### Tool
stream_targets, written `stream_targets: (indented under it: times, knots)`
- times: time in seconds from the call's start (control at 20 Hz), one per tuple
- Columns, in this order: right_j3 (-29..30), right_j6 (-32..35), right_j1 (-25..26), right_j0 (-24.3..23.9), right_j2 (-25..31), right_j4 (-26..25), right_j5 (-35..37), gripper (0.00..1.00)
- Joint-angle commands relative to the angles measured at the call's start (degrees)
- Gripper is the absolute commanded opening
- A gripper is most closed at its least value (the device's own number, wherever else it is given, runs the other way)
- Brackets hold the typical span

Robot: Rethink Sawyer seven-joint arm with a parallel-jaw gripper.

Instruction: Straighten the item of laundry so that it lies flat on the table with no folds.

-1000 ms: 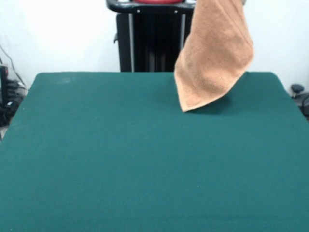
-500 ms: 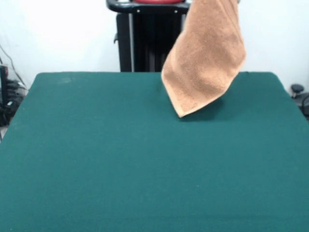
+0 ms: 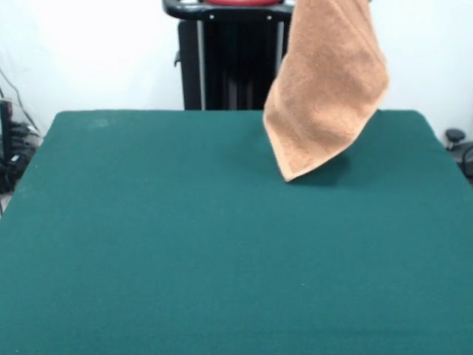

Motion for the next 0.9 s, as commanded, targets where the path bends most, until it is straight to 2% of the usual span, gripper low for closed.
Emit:
stream_targets:
  times: [0.05,0.55,0.9]
  knots:
    - [12.26,-1.11,4.48,-3.32,-2.89,2.52,-4.35,0.00]
    - [7.54,-2.22,14.00,-9.48,3.70,3.65,-10.41,0.00]
    - [2.28,-2.81,16.75,-12.66,6.27,2.39,-8.74,0.00]
